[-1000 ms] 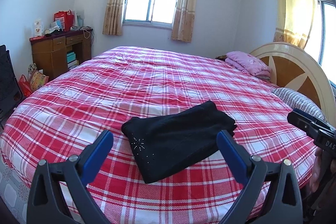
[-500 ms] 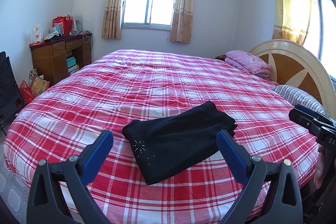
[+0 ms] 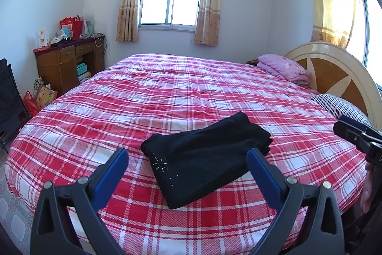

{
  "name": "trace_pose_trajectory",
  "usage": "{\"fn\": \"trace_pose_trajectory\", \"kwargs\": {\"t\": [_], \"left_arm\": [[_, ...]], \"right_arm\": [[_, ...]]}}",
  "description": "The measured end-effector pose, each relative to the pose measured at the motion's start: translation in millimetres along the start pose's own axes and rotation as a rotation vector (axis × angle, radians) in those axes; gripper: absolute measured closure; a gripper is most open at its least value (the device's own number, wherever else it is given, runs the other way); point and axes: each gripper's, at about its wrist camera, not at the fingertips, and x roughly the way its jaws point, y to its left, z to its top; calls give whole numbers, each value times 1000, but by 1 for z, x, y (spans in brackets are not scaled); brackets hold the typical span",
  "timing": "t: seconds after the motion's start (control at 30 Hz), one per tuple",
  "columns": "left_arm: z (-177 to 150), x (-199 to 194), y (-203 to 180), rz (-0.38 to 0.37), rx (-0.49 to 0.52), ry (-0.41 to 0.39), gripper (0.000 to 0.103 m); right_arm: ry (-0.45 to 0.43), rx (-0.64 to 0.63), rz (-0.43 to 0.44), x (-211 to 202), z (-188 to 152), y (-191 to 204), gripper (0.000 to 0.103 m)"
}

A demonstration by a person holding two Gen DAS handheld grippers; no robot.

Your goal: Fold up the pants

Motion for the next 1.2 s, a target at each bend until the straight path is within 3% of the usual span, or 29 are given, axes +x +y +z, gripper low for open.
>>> {"fn": "trace_pose_trajectory", "kwargs": {"t": [0.23,0.53,1.2], "left_arm": [[0,2,0,15,7,10,0],[7,-10,-7,68,22,-34,0],[0,-12,-18,50,79,-52,0]], "right_arm": [[1,-7,-1,-1,0,0,30],[-23,-24,-13,-8,-3,4,29],[-19,-39,-9,-10,-13,8,29]]}}
